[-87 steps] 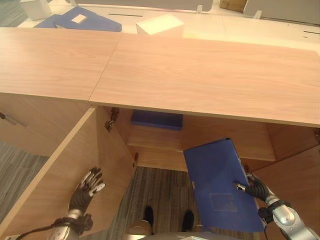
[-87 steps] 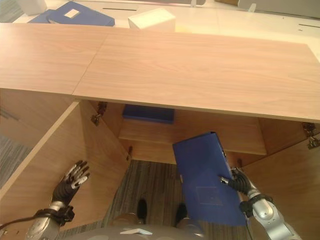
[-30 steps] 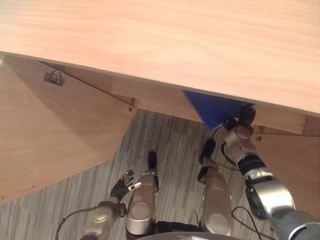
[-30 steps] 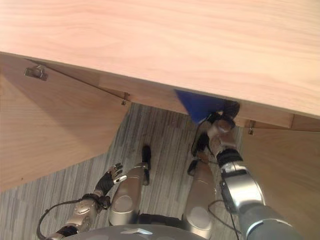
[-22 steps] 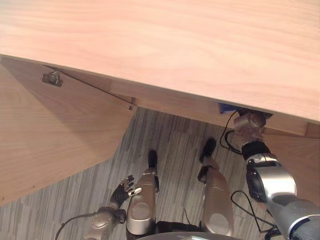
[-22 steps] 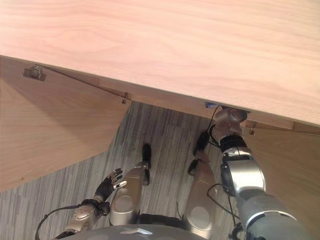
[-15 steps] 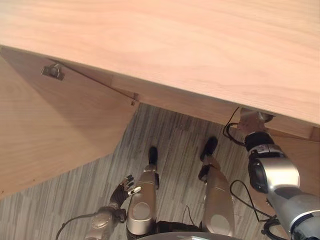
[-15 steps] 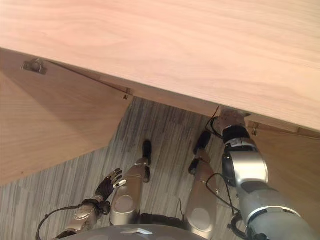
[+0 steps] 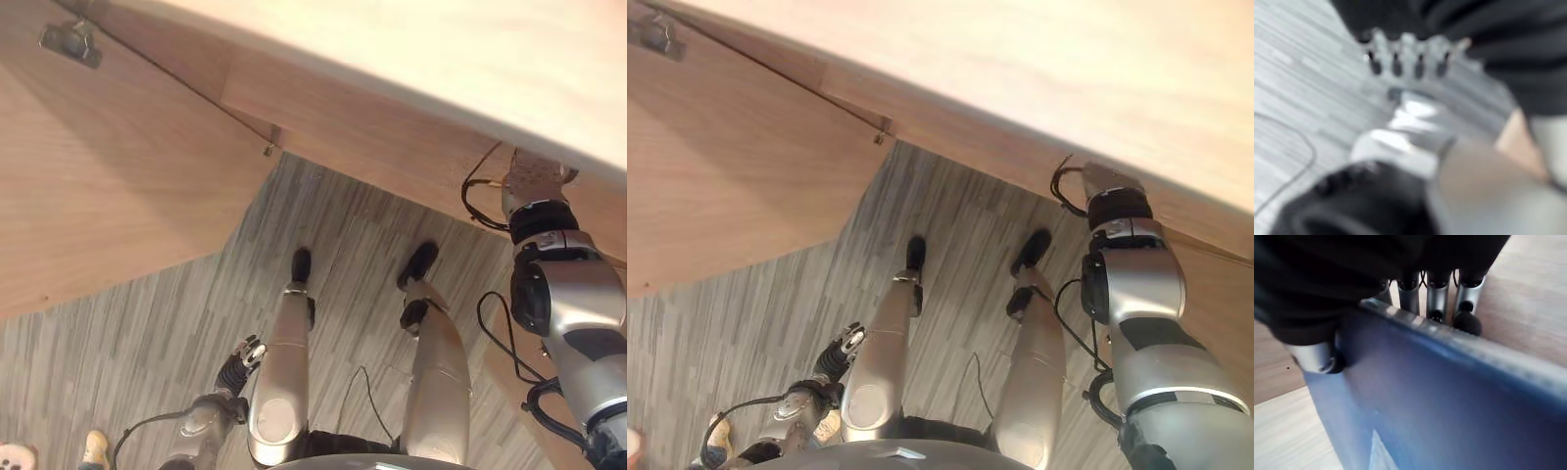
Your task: Put the empty folder in the office cabinet
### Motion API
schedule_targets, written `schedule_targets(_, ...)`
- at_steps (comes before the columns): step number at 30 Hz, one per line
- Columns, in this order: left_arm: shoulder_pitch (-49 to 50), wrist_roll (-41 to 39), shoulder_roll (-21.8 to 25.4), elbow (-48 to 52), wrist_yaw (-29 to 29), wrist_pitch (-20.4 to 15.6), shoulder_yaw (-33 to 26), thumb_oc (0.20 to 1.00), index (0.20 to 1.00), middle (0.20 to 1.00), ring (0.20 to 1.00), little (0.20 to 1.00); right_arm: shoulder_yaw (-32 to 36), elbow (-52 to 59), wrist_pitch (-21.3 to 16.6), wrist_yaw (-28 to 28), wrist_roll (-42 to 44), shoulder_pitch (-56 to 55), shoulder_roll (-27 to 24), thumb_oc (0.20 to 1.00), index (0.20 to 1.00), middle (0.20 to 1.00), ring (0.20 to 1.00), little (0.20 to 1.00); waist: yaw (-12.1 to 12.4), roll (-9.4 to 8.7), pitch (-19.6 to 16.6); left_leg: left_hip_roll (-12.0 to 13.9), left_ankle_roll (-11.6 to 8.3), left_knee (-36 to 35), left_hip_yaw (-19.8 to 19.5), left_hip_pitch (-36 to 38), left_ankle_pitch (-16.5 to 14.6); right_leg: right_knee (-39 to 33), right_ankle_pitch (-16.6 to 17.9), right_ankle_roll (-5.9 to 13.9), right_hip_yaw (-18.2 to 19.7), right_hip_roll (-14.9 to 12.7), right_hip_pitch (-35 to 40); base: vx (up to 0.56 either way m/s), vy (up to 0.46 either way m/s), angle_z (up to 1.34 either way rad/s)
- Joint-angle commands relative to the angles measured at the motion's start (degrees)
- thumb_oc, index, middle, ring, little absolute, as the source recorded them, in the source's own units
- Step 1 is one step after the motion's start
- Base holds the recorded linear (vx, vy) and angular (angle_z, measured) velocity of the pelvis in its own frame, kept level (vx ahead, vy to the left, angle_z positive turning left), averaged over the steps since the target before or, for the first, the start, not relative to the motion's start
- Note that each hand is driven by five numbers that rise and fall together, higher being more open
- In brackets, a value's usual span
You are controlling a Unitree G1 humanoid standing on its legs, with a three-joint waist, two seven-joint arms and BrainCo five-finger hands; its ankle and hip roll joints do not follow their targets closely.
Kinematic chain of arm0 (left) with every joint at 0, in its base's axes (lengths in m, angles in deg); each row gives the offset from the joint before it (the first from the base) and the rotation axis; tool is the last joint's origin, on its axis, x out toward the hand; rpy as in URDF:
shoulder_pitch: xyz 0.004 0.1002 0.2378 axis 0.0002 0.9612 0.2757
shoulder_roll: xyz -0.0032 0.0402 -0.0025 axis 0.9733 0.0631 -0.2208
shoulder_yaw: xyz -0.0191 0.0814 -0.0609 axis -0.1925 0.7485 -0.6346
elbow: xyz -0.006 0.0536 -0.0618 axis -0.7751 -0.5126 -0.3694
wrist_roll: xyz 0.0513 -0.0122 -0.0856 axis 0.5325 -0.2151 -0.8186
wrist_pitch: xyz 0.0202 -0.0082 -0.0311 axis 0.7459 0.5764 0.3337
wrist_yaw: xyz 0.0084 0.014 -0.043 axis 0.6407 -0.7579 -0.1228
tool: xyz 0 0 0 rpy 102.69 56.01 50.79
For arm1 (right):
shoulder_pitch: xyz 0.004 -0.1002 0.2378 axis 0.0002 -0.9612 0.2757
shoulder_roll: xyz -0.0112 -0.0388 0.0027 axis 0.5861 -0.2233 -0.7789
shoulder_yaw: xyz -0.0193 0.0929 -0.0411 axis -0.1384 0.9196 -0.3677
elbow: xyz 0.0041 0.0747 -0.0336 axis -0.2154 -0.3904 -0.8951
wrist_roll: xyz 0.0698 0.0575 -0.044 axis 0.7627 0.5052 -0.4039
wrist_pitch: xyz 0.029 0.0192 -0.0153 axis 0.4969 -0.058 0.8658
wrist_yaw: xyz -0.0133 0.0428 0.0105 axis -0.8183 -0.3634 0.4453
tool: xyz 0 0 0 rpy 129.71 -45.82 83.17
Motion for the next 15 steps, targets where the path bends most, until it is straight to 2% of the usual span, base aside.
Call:
schedule_targets(1, 4.0, -1.0, 3.1, -1.7, -1.9, 0.5, 0.6, 1.000, 1.000, 1.000, 1.000, 1.000, -3.2, 0.8, 1.8, -0.7, 1.5, -2.4, -4.9, 0.200, 0.200, 0.200, 0.200, 0.200, 0.7, 0.74, -3.0, 0.0, 2.80, 6.5, -0.5, -1.8, -6.5, -1.4, -3.9, 7.02, 6.8, -0.8, 3.0, 0.02, -0.042, -0.03)
schedule_targets(2, 3.8, -1.0, 3.1, -2.1, -2.4, 0.4, 0.4, 1.000, 1.000, 1.000, 1.000, 1.000, -3.6, 0.8, 2.4, -0.5, 0.9, -1.6, -5.3, 0.200, 0.200, 0.200, 0.200, 0.200, 0.7, 0.63, -3.0, -0.1, 2.89, 6.8, -0.2, -3.3, -5.5, -1.4, -3.2, 6.34, 6.3, -1.0, 2.0, 0.09, -0.028, -0.01)
schedule_targets(3, 4.4, -1.1, 3.0, -3.0, -3.2, 0.0, 0.3, 1.000, 1.000, 1.000, 1.000, 1.000, -4.5, 0.6, 3.8, 0.0, 1.3, -1.1, -5.6, 0.200, 0.200, 0.200, 0.200, 0.200, 1.1, 1.06, -3.0, 0.1, 2.74, 7.6, -0.5, -2.6, -6.8, 0.0, -4.9, 6.67, 6.8, -0.5, 2.6, 0.02, -0.037, 0.04)
schedule_targets(6, 5.2, -1.4, 3.2, -5.0, -6.1, -1.3, -0.2, 1.000, 1.000, 1.000, 1.000, 1.000, -7.3, -0.2, 6.5, 0.7, 2.0, 1.2, -7.0, 0.200, 0.200, 0.200, 0.200, 0.200, 1.3, 1.41, -3.0, 0.1, 2.76, 9.5, -0.3, -5.2, -6.4, 1.4, -5.5, 5.84, 6.6, -0.2, 1.1, 0.02, -0.033, -0.01)
schedule_targets(12, 5.6, -2.2, 3.6, -2.8, -5.0, -0.2, 0.2, 1.000, 1.000, 1.000, 1.000, 1.000, -9.9, -0.9, 7.4, 4.6, -0.9, 3.5, -7.4, 0.200, 0.200, 0.200, 0.200, 0.200, 1.3, 2.08, -3.0, 0.1, 2.73, 10.8, 0.2, -6.7, -5.5, 1.5, -5.5, 5.23, 6.8, 0.0, 0.5, -0.01, 0.020, -0.13)
schedule_targets(13, 6.0, -2.6, 3.8, -1.8, -4.8, 0.1, 0.3, 1.000, 1.000, 1.000, 1.000, 1.000, -10.6, -1.5, 8.6, 6.7, 0.5, 4.2, -8.1, 1.000, 1.000, 1.000, 1.000, 1.000, 1.4, 2.67, -3.0, 0.2, 2.62, 10.9, 0.5, -7.0, -4.9, 1.7, -5.6, 5.04, 6.9, 0.0, 0.3, -0.03, 0.055, -0.07)
schedule_targets(15, 6.1, -2.9, 3.9, -1.7, -5.2, 0.3, 0.2, 1.000, 1.000, 1.000, 1.000, 1.000, -11.0, -2.6, 9.0, 7.4, -0.3, 4.8, -8.3, 1.000, 1.000, 1.000, 1.000, 1.000, 1.5, 3.10, -3.0, 0.2, 2.50, 11.1, 0.7, -7.2, -4.4, 1.6, -5.7, 4.88, 7.0, 0.0, 0.3, -0.04, 0.062, -0.06)
